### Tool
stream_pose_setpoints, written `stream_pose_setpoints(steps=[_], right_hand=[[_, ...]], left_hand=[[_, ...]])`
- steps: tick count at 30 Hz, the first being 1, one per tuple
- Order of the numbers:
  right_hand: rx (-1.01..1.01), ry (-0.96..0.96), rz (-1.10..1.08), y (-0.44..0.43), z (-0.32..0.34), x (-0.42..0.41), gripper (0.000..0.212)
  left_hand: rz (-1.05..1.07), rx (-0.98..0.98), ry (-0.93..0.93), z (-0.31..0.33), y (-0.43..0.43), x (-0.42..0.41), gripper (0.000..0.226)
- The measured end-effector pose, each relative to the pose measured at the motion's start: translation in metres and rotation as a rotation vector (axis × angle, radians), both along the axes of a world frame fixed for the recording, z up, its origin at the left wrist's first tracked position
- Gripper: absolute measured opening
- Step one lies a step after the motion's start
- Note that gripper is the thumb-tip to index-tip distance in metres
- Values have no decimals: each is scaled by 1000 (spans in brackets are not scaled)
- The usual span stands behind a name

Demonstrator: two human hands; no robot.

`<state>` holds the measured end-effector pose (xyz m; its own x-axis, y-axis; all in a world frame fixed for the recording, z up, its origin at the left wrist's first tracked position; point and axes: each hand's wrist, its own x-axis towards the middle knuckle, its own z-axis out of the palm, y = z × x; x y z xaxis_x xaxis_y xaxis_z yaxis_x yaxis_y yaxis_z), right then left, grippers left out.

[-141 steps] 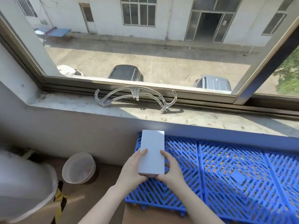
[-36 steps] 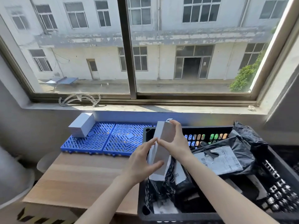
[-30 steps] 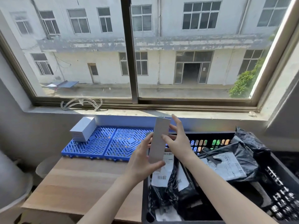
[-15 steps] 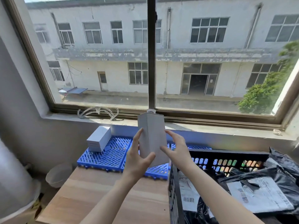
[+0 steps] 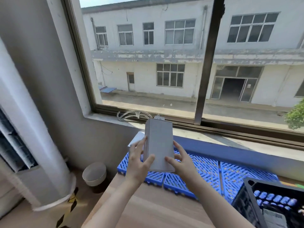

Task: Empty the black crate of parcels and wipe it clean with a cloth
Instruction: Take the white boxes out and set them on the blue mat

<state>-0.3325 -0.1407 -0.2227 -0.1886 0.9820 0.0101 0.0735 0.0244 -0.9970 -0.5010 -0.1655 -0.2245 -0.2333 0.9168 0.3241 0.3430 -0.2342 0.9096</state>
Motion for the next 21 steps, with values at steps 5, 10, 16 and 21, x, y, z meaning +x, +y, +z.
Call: stream_pose_setpoints(steps=[5,10,16,21], right_hand=[[-35,16,-23,38,-15,-30,64],[-4,-51,-10,89,-27,-52,64],[-63,-102,6,139,-48,-78,64],[-173,-144,34,161,-76,-93,72]], left_hand=[[9,-25,18,-9,31,-30,47],[16,-102,65,-19,73,-52,54],[-45,-248,161,-32,119,-80,79],[-61,-347,237,-56,146,-100,80]])
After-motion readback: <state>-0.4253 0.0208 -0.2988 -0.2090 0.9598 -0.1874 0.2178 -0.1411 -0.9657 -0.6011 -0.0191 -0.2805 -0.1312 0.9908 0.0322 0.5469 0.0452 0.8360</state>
